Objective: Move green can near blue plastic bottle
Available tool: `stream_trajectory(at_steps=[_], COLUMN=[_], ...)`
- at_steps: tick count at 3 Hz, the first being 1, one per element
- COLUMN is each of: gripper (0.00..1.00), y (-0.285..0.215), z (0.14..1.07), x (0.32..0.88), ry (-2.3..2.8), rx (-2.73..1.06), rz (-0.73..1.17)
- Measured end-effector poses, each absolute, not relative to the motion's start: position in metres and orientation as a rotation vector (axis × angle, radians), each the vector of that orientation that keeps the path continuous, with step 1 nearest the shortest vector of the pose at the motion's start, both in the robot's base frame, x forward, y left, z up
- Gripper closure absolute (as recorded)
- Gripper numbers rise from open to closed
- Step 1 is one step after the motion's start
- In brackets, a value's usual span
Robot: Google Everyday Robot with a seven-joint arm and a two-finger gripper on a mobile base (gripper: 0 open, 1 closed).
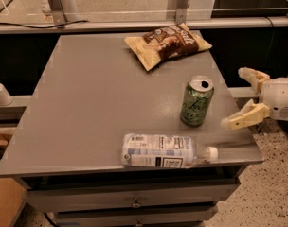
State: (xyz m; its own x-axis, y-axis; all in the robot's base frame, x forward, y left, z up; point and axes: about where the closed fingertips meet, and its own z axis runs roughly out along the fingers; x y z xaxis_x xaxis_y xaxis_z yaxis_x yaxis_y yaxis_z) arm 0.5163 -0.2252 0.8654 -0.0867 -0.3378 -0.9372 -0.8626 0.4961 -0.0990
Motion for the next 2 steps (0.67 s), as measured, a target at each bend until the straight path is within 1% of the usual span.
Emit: stream_trajectory(at_steps=[1,2], gripper=[0.00,0.00], y=[-0.225,-0.207], z=[0.867,0.842], x=[0.517,0.512], ry=[1.659,1.671], rx=[-1.039,-1.075], rz=[0.606,0.673])
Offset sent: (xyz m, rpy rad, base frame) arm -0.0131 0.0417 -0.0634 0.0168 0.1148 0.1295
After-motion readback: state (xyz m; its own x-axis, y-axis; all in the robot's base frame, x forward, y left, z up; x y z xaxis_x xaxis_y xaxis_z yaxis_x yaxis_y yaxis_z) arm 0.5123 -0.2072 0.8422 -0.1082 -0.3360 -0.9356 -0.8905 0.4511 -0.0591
